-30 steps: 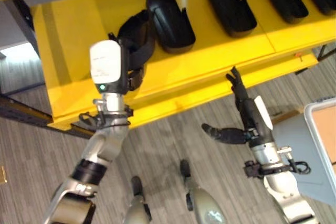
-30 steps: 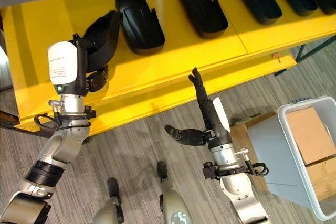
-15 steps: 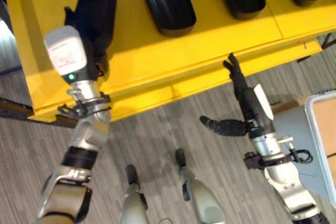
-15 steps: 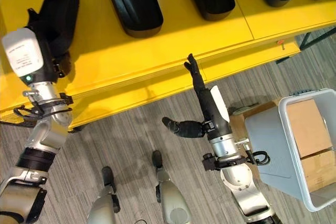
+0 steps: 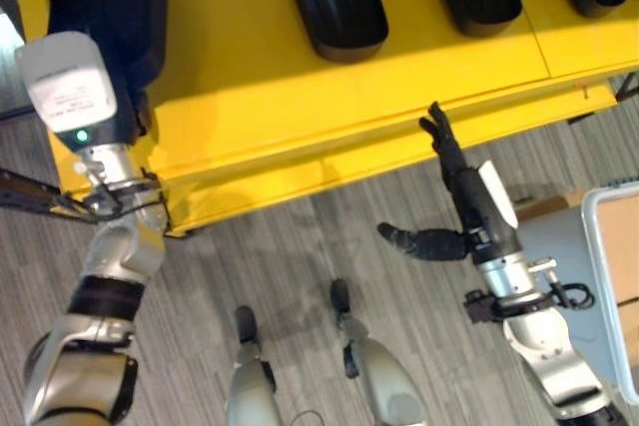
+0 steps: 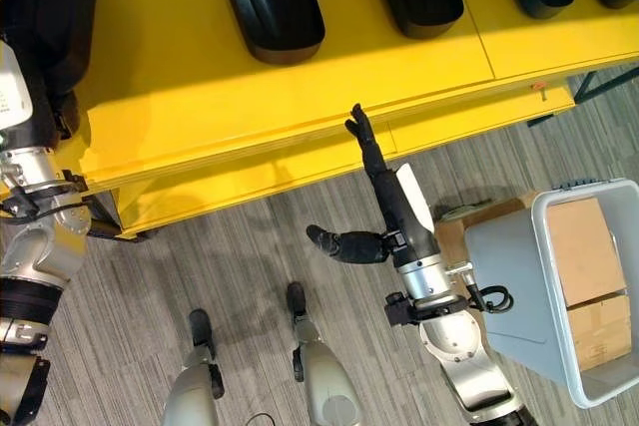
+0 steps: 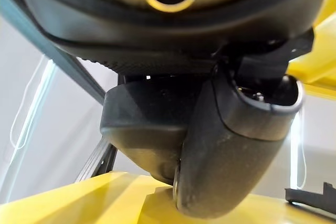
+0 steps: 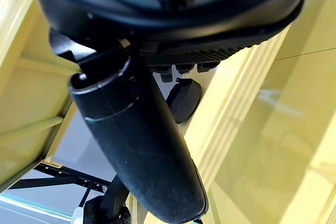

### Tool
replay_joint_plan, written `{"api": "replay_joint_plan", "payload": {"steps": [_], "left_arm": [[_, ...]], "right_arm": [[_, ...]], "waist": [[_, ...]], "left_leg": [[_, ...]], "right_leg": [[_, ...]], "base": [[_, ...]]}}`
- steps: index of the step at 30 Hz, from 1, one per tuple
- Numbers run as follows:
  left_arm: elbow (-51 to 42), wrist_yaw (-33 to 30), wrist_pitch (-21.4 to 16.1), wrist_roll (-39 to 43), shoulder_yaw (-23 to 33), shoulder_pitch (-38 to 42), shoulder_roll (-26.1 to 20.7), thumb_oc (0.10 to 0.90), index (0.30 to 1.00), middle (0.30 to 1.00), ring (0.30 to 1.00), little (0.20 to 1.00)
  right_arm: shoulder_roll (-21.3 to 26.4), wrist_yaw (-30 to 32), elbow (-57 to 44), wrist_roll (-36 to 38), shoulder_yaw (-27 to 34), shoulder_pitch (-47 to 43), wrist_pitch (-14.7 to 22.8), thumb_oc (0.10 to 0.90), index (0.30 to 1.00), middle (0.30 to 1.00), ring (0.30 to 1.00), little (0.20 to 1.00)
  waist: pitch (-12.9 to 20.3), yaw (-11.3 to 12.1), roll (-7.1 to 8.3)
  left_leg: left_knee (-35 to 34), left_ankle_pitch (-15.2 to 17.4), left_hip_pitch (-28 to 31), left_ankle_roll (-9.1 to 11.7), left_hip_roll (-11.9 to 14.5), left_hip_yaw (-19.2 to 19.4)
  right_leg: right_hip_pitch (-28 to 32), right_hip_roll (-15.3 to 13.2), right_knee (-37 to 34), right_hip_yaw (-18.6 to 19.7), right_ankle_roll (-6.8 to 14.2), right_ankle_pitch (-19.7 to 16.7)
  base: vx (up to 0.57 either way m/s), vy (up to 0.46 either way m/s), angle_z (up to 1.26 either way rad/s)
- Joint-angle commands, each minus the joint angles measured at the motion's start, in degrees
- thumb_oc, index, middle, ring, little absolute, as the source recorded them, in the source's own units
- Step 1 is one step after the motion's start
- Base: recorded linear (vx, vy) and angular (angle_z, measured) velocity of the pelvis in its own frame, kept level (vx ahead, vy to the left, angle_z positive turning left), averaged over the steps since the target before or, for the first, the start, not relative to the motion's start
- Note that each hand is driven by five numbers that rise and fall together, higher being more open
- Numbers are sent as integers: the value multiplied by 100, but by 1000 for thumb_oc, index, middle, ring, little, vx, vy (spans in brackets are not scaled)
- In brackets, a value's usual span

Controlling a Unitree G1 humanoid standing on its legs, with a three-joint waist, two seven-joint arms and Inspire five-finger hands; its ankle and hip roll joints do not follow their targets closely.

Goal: Move parts from the plastic box to the shelf.

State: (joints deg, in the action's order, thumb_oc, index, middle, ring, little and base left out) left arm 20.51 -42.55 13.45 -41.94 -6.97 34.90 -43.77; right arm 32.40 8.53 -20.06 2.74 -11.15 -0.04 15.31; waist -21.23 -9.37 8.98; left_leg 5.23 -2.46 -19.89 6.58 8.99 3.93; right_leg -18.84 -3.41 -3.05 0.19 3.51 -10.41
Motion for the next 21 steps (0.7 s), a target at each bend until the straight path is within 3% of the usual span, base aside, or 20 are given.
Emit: {"api": "replay_joint_plan", "payload": {"steps": [1, 8, 21], "left_arm": [[82, -165, -32, -427, 67, 414, -499, 400, 300, 300, 300, 300], [619, 122, 7, -531, -538, 918, -583, 400, 300, 300, 300, 300], [1238, 349, 76, -157, -868, 1434, -248, 400, 300, 300, 300, 300]], "right_arm": [[107, 88, -694, 154, 302, -243, 699, 900, 1000, 1000, 1000, 1000], [193, 87, -693, 103, 216, -322, 672, 900, 1000, 1000, 1000, 1000], [247, 72, -782, 71, 219, -280, 606, 900, 1000, 1000, 1000, 1000]], "waist": [[354, -22, -63], [368, -64, 13], [338, -134, 47]], "left_leg": [[499, 294, -105, -274, -36, 13], [515, 247, -220, -277, -54, -32], [604, 322, -227, -275, -43, 18]], "right_leg": [[-72, -107, 1285, -216, 179, 1270], [-103, -127, 1249, -265, 183, 1203], [-119, -94, 1252, -194, 197, 1188]], "base": [[-10, 11, 9], [-17, 13, 9], [-1, 2, 0]]}}
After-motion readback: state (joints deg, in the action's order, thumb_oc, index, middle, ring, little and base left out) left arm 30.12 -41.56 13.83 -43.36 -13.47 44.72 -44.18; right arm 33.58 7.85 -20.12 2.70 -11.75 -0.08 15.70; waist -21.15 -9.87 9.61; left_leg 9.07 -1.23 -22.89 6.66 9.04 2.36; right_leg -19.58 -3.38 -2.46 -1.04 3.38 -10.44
